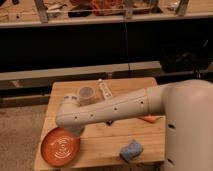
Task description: Push the ceramic bowl across the table
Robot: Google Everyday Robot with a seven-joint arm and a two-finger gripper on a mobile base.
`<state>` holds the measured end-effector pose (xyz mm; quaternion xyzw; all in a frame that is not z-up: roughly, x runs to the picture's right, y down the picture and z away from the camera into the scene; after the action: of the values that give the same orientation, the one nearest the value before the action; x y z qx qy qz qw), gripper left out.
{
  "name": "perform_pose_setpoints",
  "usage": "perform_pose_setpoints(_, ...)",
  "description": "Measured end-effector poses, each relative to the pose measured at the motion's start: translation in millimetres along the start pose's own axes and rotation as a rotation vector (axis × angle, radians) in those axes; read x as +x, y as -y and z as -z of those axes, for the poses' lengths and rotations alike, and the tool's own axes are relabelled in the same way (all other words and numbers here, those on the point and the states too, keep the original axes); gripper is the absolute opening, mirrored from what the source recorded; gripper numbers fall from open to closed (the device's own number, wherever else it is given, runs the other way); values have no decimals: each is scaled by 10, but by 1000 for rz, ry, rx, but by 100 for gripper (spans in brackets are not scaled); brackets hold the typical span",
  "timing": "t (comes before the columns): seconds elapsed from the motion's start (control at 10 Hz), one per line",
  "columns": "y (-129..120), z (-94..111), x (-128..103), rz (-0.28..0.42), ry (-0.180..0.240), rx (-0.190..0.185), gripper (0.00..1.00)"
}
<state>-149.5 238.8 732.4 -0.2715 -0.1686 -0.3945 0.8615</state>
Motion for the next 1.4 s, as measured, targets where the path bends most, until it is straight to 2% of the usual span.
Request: perform_pose_setpoints(1.4,116,-68,36,-26,31,27,2)
